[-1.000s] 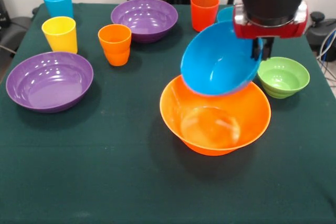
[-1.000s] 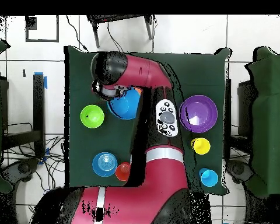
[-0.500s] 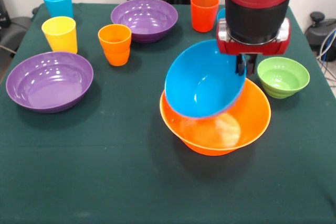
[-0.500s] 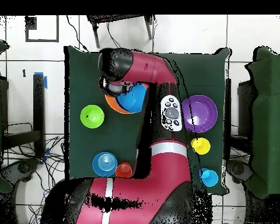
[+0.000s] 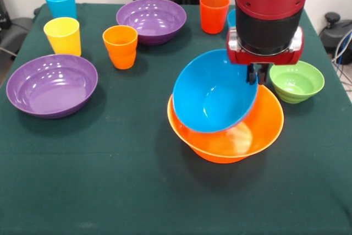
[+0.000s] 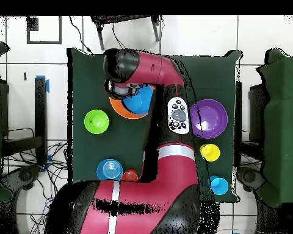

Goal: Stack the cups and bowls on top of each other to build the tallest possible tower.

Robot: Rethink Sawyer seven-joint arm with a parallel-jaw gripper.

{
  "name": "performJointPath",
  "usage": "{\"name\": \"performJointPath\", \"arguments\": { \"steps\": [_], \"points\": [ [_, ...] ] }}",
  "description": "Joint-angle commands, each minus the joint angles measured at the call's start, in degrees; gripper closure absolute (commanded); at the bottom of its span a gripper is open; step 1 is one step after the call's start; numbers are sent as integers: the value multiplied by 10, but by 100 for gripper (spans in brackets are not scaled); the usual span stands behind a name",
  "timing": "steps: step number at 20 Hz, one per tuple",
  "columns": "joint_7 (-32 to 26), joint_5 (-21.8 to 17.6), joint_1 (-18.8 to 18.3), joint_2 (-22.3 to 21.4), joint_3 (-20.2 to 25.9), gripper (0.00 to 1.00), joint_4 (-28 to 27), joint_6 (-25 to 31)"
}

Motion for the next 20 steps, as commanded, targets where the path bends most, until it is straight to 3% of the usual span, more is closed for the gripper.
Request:
{"name": "performJointPath", "arguments": {
  "steps": [1,12,13,20],
  "points": [
    [-80,-47,7,7,50,100,-30,34],
    [-54,-47,26,21,41,100,-54,46],
    [-52,-46,27,20,39,0,-53,46],
    [-46,-40,25,11,36,0,-36,30]
  ]
}}
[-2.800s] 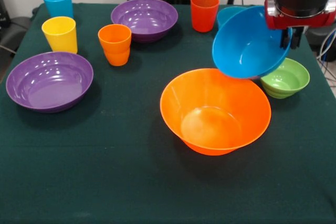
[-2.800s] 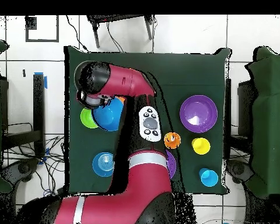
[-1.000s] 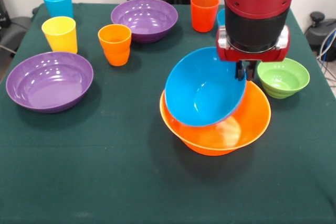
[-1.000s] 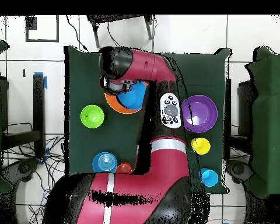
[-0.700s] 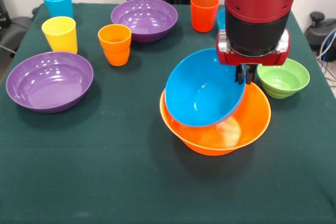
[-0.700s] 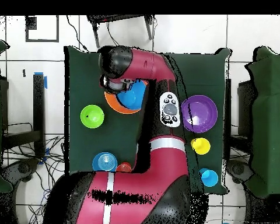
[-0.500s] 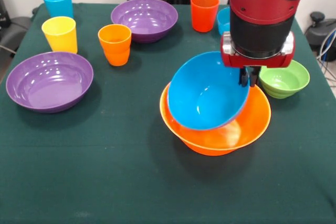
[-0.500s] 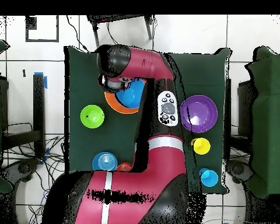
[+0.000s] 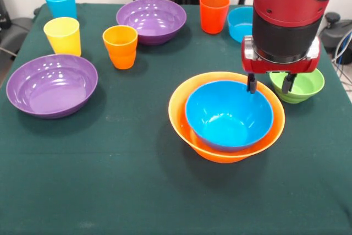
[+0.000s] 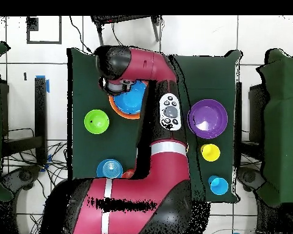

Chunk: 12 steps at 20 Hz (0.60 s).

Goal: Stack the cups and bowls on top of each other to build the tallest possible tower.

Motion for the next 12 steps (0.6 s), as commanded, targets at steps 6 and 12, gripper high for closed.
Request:
{"name": "performJointPath", "arguments": {
  "steps": [6,12],
  "points": [
    [-40,-43,13,3,29,0,-21,51],
    [-22,-41,21,-38,15,0,55,19]
  ]
}}
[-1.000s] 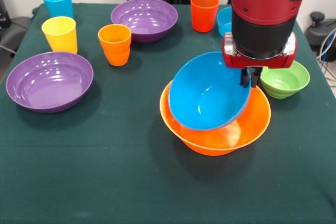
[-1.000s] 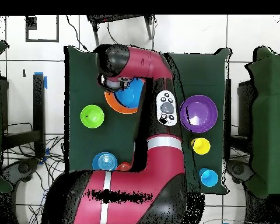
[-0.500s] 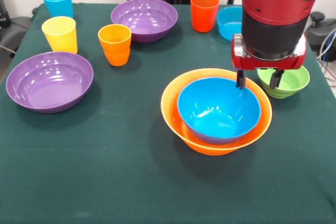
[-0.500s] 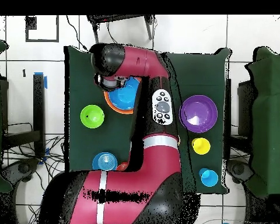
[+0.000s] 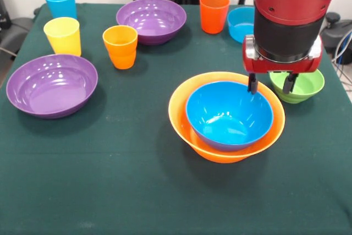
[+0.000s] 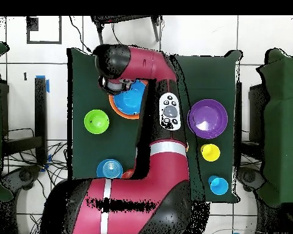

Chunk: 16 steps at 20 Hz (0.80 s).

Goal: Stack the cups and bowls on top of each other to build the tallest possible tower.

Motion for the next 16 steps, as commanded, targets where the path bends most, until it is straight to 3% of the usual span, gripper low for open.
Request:
{"name": "performJointPath", "arguments": {
  "steps": [1,4,7,11,16],
  "points": [
    [-16,-41,23,-48,12,0,78,11],
    [5,-38,37,-77,1,0,124,-6],
    [20,-33,45,-85,-1,0,134,-9],
    [19,-40,56,-78,-3,0,108,-3],
    [51,-32,79,-96,-14,0,118,-8]
  ]
}}
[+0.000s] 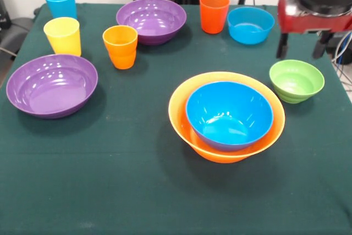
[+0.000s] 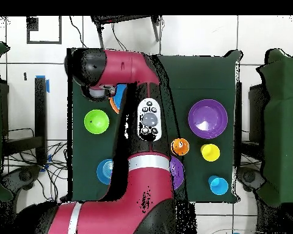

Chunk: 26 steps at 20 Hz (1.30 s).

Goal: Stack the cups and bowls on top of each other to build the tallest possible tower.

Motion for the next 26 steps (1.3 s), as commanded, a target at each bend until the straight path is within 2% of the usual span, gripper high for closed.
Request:
{"name": "performJointPath", "arguments": {
  "steps": [1,4,11,18,26],
  "points": [
    [56,-28,33,-27,6,0,66,-11],
    [57,-22,36,-55,2,0,135,-59],
    [56,-24,42,-90,2,0,239,-176],
    [73,-34,59,-86,-13,0,260,-224],
    [89,-22,71,-102,-17,0,335,-301]
  ]
}}
